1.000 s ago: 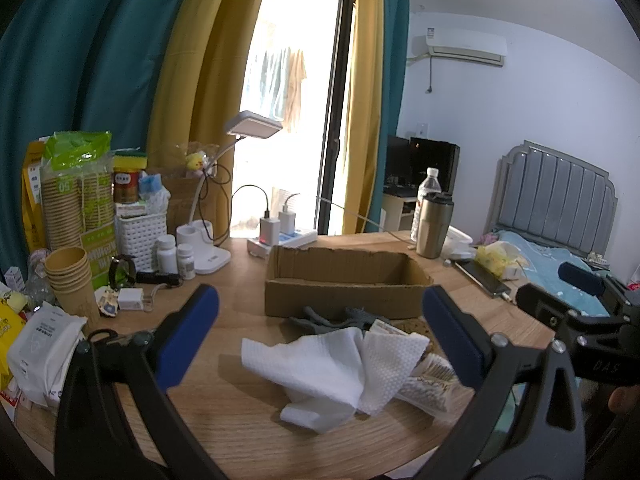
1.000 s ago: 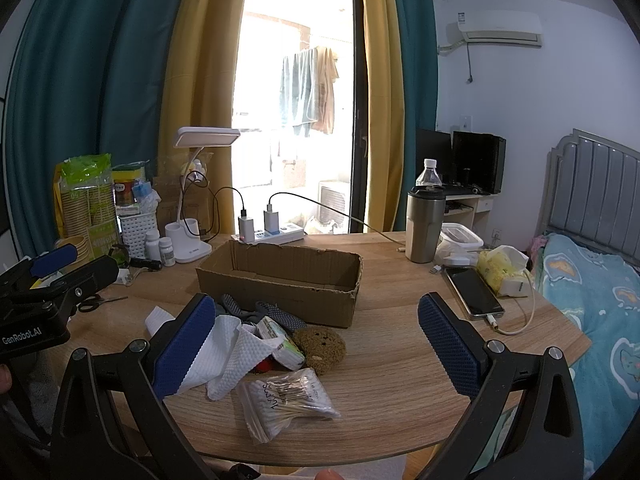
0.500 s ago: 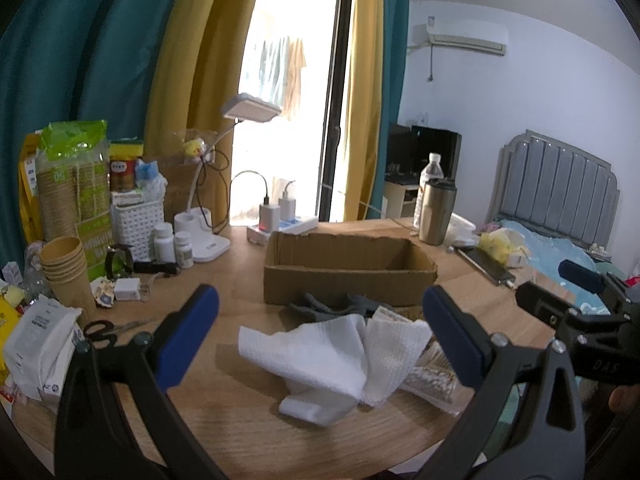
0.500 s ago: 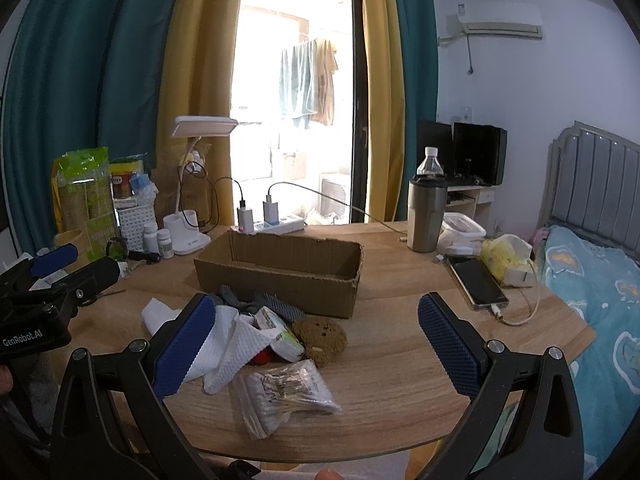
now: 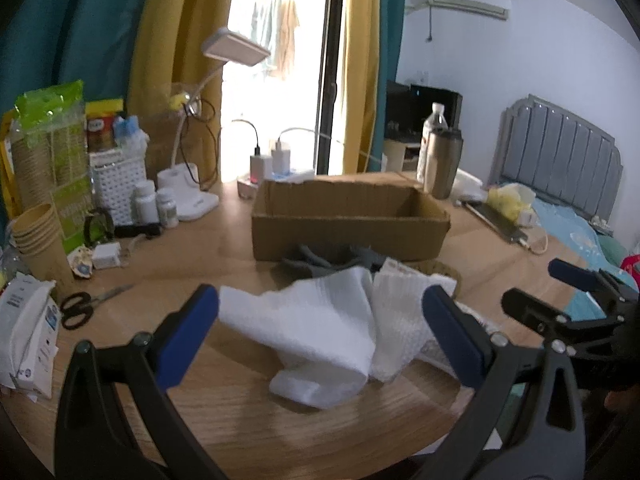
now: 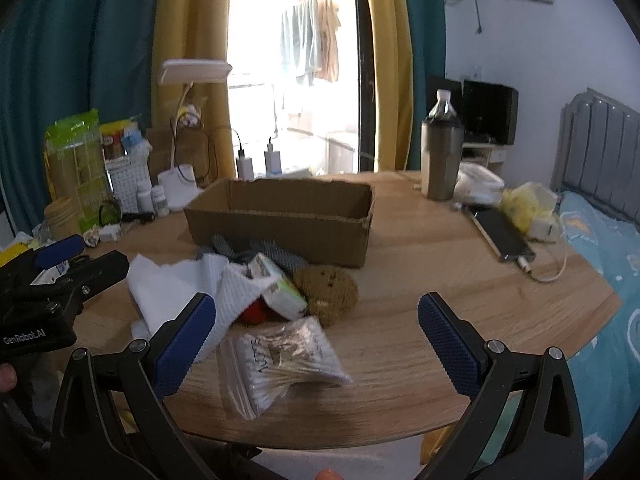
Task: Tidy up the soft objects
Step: 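Grasp the white tissue with the left tool while the right tool grasps the cotton swab bag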
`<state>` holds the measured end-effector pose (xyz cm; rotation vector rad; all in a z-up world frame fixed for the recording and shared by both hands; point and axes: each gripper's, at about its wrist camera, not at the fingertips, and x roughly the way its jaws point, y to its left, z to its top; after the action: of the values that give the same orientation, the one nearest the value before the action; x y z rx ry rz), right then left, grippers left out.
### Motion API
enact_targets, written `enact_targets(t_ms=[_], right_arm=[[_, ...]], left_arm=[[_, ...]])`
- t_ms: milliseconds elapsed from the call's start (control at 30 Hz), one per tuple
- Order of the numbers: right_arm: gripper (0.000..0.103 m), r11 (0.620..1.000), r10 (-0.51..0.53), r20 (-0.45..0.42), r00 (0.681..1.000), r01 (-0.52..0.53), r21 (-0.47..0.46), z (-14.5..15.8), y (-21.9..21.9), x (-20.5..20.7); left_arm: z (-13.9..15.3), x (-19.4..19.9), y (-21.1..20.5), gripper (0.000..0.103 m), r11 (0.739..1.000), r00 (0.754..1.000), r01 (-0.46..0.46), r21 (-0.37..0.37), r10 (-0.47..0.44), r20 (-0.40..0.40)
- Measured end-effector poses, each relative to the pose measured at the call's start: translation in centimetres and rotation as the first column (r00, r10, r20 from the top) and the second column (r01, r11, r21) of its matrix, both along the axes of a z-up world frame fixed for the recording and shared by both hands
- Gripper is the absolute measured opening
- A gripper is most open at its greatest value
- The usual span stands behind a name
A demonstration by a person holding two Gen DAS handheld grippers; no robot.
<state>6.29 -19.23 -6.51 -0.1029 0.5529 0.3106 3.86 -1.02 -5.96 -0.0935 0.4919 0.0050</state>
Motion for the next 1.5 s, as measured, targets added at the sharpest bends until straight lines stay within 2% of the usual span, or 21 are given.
enact_targets(t_ms=[200,633,733,800,933,1033,1133,1200,1333,1400,1500], right_arm=[[0.103,1.000,0.031,-0.084,0.996,-0.030,0.010,-2.3,0.5,1.4],[0.102,0.998,0.058,-0.169,0.984,-0.056,0.014,-5.5,0.7,3.4],[0.098,0.995,0.096,-0.180,0.979,-0.095,0.019,-6.0,0.8,3.6],[0.097,0.993,0.117,-0.186,0.976,-0.116,0.016,-6.2,1.0,3.6],[0.084,0.989,0.150,-0.201,0.968,-0.150,0.017,-6.6,1.4,3.7],[0.079,0.986,0.165,-0.202,0.965,-0.164,0.022,-6.8,1.5,3.7],[0.075,0.983,0.183,-0.207,0.961,-0.180,0.034,-6.8,1.4,3.6],[0.074,0.982,0.191,-0.208,0.959,-0.187,0.040,-6.7,1.3,3.6],[0.073,0.982,0.191,-0.201,0.961,-0.186,0.042,-6.5,1.0,3.4],[0.073,0.982,0.191,-0.189,0.963,-0.186,0.045,-6.2,0.9,3.3],[0.073,0.981,0.192,-0.175,0.966,-0.187,0.043,-5.8,0.7,3.2]], left_arm=[[-1.7,1.2,-0.1,0.102,1.000,0.998,0.010,0.001,-0.010,-0.057],[-4.5,4.5,-0.9,0.101,0.998,0.987,0.068,0.017,-0.065,-0.149],[-5.4,5.1,-1.2,0.100,0.996,0.979,0.088,0.015,-0.084,-0.184],[-5.9,5.4,-1.4,0.092,0.995,0.973,0.103,0.017,-0.097,-0.210],[-6.2,5.5,-1.7,0.090,0.994,0.971,0.105,0.036,-0.095,-0.221],[-6.5,5.5,-1.9,0.082,0.993,0.968,0.105,0.063,-0.087,-0.235],[-6.8,5.5,-1.7,0.069,0.991,0.965,0.095,0.092,-0.070,-0.251],[-6.6,5.3,-1.4,0.051,0.992,0.968,0.086,0.093,-0.061,-0.245],[-6.1,5.0,-1.1,0.032,0.993,0.971,0.090,0.076,-0.071,-0.228],[-5.8,4.8,-1.2,0.026,0.992,0.971,0.105,0.066,-0.088,-0.221],[-4.9,4.3,-1.6,0.026,0.991,0.976,0.118,0.065,-0.104,-0.191]])
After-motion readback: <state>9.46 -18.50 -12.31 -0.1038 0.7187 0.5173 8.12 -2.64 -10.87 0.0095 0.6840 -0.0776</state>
